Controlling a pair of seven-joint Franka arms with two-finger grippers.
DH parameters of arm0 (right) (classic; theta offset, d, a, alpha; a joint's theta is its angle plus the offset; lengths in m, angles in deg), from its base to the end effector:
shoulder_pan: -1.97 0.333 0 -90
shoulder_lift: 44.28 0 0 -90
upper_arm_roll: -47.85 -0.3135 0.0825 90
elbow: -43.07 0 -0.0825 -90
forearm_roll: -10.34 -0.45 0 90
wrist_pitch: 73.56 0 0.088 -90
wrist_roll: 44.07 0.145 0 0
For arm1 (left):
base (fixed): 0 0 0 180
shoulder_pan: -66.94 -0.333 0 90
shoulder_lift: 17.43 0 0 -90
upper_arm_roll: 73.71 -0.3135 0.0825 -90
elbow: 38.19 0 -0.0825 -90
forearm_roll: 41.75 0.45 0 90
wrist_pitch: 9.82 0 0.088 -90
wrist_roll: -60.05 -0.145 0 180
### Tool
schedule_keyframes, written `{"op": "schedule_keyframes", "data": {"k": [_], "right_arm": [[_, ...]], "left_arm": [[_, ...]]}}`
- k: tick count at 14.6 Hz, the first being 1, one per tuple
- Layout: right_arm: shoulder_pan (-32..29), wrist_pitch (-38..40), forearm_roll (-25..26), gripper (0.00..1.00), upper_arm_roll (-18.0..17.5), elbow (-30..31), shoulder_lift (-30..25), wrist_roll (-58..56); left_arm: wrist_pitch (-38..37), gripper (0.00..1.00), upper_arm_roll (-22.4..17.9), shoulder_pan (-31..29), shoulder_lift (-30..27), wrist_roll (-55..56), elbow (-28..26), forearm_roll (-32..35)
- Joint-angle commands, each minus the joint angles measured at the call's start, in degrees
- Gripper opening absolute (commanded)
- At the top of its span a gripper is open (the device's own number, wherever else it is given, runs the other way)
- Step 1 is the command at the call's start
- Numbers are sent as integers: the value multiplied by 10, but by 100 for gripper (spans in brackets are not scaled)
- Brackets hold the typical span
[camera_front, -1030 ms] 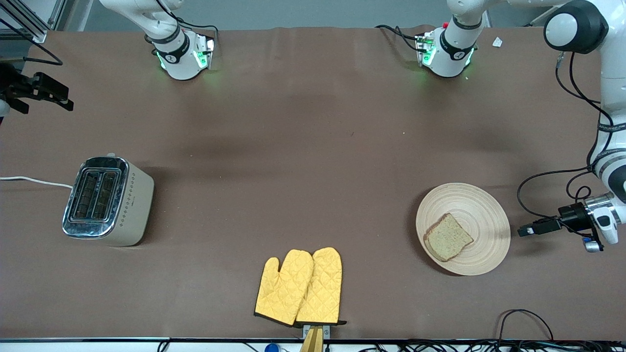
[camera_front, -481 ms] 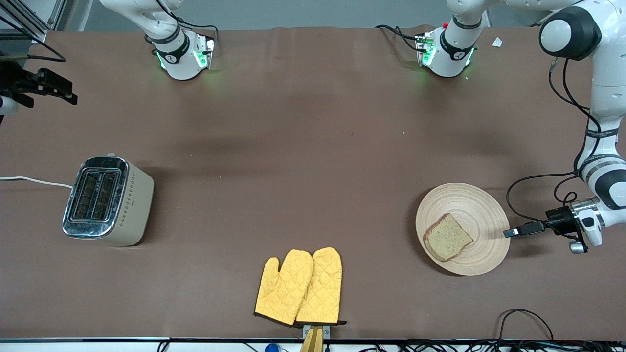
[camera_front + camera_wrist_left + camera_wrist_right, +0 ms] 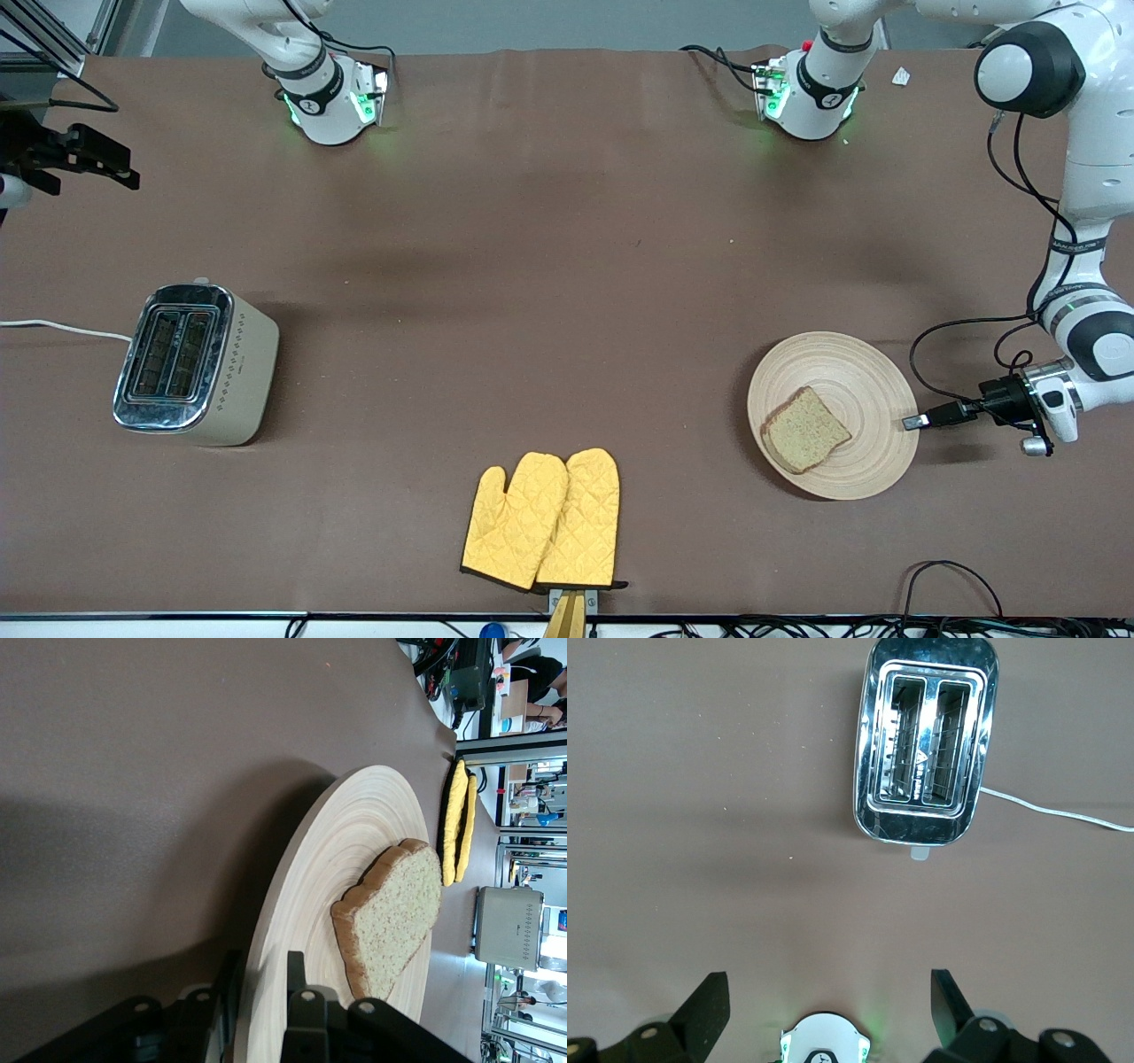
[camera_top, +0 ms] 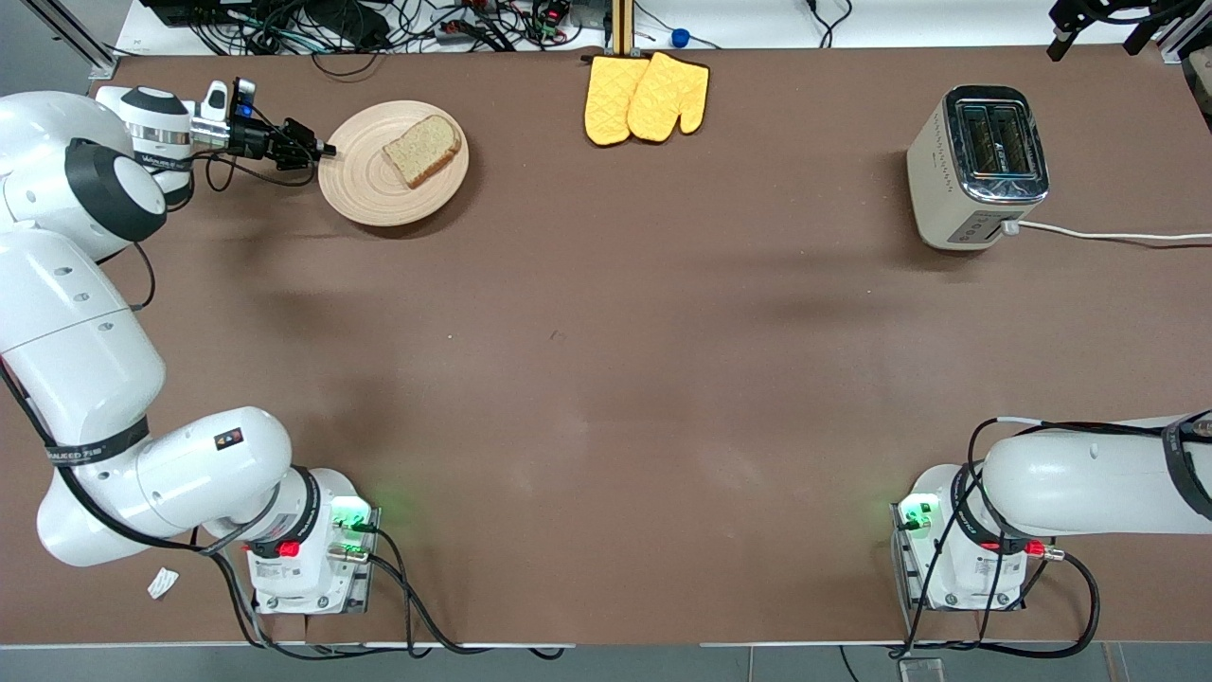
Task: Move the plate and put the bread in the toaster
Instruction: 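Move the left gripper down to the rim of the wooden plate, then push the wooden plate with the left gripper toward the table's middle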
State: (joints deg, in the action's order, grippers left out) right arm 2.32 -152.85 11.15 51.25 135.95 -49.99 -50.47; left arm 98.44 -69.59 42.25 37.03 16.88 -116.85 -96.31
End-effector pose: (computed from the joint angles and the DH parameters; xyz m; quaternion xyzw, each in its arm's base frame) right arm 0.5626 -0.0337 0.6020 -0.9972 -0.0287 0.0689 0.0016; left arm 0.7234 0.1830 0.0725 0.8833 0.0691 0.0607 0.4597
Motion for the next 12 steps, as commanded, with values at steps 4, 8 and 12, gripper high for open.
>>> {"op": "schedule_keyframes", "data": {"k": [4, 8, 12], "right_arm": [[-47, 43, -6, 100, 11, 10, -18, -33], [-47, 64, 0, 100, 10, 13, -37, -36], [-40, 32, -5, 100, 7, 65, -34, -34]], "left_arm": [[-19, 5, 1, 3, 5, -40, 11, -10], [-67, 0, 25, 3, -1, -41, 11, -7], [-69, 0, 104, 4, -5, -41, 11, 54]]}}
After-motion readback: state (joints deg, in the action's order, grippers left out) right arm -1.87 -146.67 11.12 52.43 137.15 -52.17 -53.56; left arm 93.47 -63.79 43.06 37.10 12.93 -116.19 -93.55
